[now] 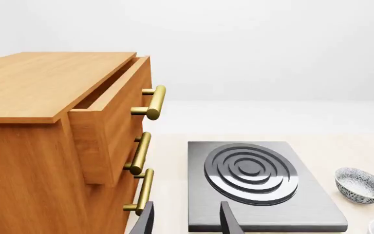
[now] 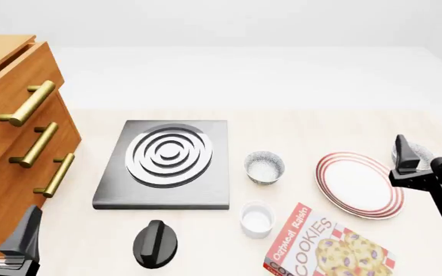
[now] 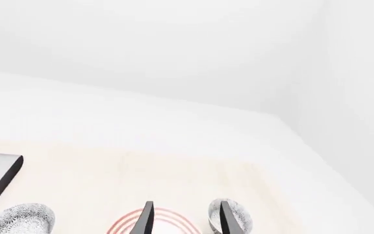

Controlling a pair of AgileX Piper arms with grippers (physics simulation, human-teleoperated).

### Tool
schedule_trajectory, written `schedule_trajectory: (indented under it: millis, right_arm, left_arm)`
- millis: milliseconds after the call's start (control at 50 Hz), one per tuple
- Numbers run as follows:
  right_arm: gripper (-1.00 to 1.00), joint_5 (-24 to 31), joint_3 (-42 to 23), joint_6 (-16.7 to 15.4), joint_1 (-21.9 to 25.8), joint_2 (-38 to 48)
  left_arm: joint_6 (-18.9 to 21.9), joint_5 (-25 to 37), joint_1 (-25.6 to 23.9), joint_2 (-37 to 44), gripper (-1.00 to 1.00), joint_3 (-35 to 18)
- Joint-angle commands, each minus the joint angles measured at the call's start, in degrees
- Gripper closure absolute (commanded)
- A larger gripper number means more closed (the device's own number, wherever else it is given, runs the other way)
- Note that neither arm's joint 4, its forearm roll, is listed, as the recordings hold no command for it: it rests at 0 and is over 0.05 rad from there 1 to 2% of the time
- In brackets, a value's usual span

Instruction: Pick the akita bowl next to the plate and place it on the plate.

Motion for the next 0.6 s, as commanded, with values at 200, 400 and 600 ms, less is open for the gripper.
schedule_trajectory:
  millis: [200,400,600]
  right_arm:
    - [-1.00,0.1,-2.9,1.0,-3.1,4.4]
    - [-1.00,-0.4,-3.8,1.3,-4.5,6.3]
    - [-1.00,-0.1,-5.2,1.9,-5.4,7.9]
  left_arm:
    - [0.0,0.0,0.0,0.0,-1.00,0.0]
    - [0.0,0.0,0.0,0.0,-1.00,0.0]
    - [0.0,0.0,0.0,0.0,-1.00,0.0]
